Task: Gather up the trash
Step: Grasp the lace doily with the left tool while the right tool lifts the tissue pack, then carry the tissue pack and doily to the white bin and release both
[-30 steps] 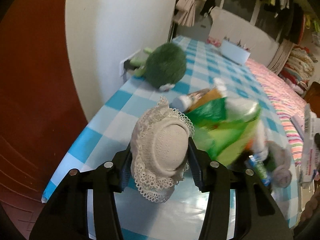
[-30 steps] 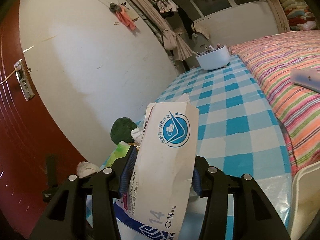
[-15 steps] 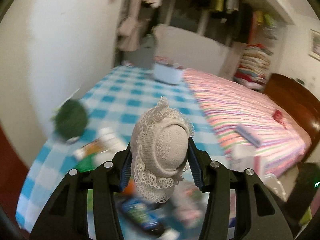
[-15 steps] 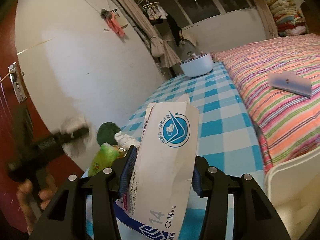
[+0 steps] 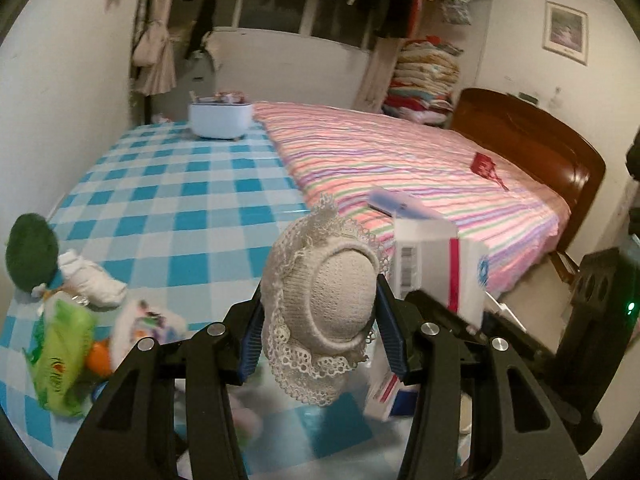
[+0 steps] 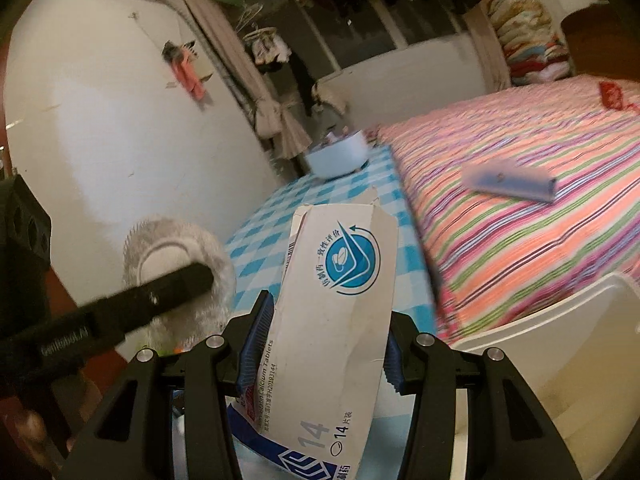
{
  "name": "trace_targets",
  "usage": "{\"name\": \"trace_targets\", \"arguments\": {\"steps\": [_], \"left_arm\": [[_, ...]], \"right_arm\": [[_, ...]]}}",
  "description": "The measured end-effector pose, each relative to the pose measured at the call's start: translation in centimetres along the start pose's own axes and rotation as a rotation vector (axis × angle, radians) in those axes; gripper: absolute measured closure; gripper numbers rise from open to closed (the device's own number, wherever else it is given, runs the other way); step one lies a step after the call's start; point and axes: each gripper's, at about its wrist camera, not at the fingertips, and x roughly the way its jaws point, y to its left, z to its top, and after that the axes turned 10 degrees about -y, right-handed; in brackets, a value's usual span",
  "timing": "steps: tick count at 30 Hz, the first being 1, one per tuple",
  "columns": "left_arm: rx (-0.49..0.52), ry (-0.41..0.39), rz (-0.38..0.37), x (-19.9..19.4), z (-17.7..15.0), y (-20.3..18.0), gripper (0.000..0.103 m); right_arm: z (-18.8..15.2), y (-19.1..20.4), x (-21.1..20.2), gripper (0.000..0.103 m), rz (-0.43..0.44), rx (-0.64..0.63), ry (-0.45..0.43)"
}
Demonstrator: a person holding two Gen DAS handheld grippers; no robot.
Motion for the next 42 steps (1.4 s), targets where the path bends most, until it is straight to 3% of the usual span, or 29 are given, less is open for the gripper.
{"name": "trace_targets", "arguments": {"steps": [4,10,19,26,30,42], "left_arm": [[0.014,0.018,-0.047,0.6,-0.4,-2.0,0.054],[0.059,0.034,-0.111,0.9,-1.1,-4.9,0.054],[0.109,0.069,-0.184,1.8,-2.1,-7.9,0.054],[0.129,0.089,-0.206,2.3,-2.8,-9.1,0.053],[0.139,0.097,-0.206,2.6,-3.1,-9.5,0.053],[0.14,0.145,-0.245,3.8,-4.1,-10.0,0.053]], "right_arm": [[0.8,-1.5,-2.2,0.056,-0.083,-0.035,-0.053],[1.7,-5.2,-6.1,0.056,-0.332,-0.109,-0.138],[1.3,-9.3,-7.4,0.052,-0.521,-0.111,-0.116],[1.2,-10.2,-7.4,0.051,-0.56,-0.109,-0.105],[0.9,-10.2,-8.0,0.035,-0.593,-0.105,-0.126],[2.0,-12.2,-11.2,0.034,-0.609,0.045,-0.261]]}}
